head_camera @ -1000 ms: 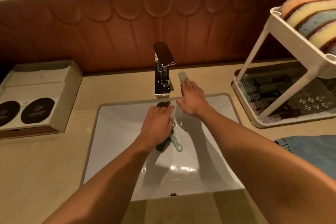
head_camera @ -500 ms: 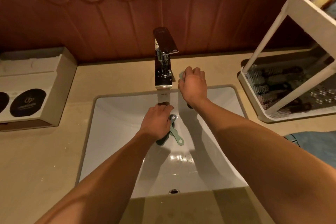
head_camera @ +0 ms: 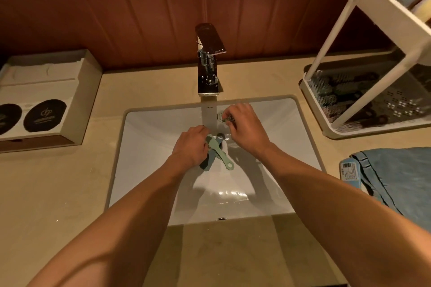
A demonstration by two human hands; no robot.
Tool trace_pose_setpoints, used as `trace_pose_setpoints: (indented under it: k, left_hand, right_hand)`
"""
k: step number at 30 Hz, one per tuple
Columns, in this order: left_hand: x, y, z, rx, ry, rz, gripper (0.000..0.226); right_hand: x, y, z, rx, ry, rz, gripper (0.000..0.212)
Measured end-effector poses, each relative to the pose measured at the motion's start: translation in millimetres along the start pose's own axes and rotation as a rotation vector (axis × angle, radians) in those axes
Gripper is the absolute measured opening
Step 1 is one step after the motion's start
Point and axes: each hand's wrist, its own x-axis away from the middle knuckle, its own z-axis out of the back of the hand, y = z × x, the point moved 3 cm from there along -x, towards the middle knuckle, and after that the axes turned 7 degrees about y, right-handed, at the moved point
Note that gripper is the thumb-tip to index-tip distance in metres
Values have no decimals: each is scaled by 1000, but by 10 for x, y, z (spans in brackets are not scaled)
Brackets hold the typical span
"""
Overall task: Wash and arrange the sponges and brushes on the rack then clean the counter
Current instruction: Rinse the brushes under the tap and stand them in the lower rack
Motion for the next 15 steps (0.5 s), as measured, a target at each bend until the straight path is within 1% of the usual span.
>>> trace_pose_setpoints:
  k: [3, 5, 7, 10, 13, 15]
  left_hand:
    - [-24, -26, -106, 25, -1, -20, 22]
    - [-27, -14, -134, 75, 13, -15, 21]
    - [-61, -32, -176, 120, 16, 8, 25]
    - [-113, -94, -298, 124, 2, -16, 32]
    - [-158, -189, -461, 4, -48, -78, 46]
    - [-187, -242, -556, -31, -70, -103, 52]
  right_hand:
    - [65, 56, -125, 4, -72, -18, 17]
    - [74, 75, -170, 16, -98, -26, 18]
    - [48, 98, -247, 23, -104, -32, 20]
    - [55, 129, -400, 13, -120, -52, 20]
    - [99, 178, -511, 3, -129, -60, 20]
    - [109, 230, -570, 12, -152, -74, 22]
